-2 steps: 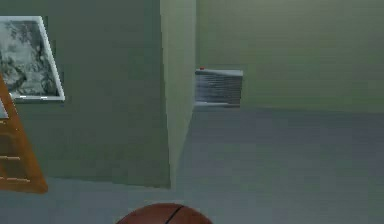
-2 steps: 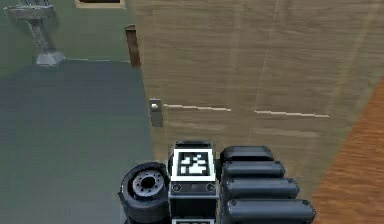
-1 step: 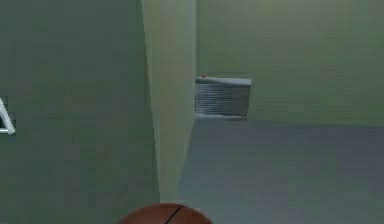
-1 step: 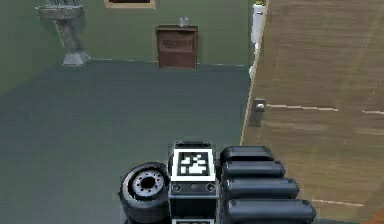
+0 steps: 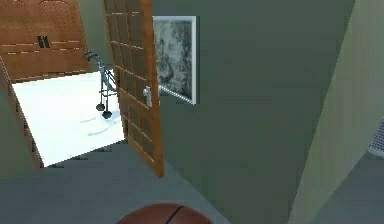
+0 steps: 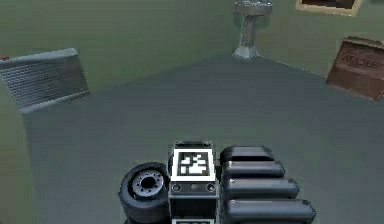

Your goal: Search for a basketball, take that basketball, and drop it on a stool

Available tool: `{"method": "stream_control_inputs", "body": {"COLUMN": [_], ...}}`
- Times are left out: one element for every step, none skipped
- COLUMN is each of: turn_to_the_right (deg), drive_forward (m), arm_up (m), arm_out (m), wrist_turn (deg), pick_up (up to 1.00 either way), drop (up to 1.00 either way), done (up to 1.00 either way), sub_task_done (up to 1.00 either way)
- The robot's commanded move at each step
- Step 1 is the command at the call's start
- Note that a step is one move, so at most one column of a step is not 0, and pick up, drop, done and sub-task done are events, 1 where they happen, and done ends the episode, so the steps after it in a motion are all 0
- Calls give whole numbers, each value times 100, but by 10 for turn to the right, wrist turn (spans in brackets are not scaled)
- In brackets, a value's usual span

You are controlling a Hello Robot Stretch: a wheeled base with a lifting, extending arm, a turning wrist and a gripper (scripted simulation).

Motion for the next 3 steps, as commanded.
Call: {"method": "stream_control_inputs", "body": {"turn_to_the_right": [0, -360, -30], "drive_forward": [55, 0, 0], "arm_up": [0, 0, 0], "arm_out": [0, 0, 0], "wrist_turn": [0, 0, 0], "pick_up": [0, 0, 0], "drop": [0, 0, 0], "done": [0, 0, 0], "sub_task_done": [0, 0, 0]}}
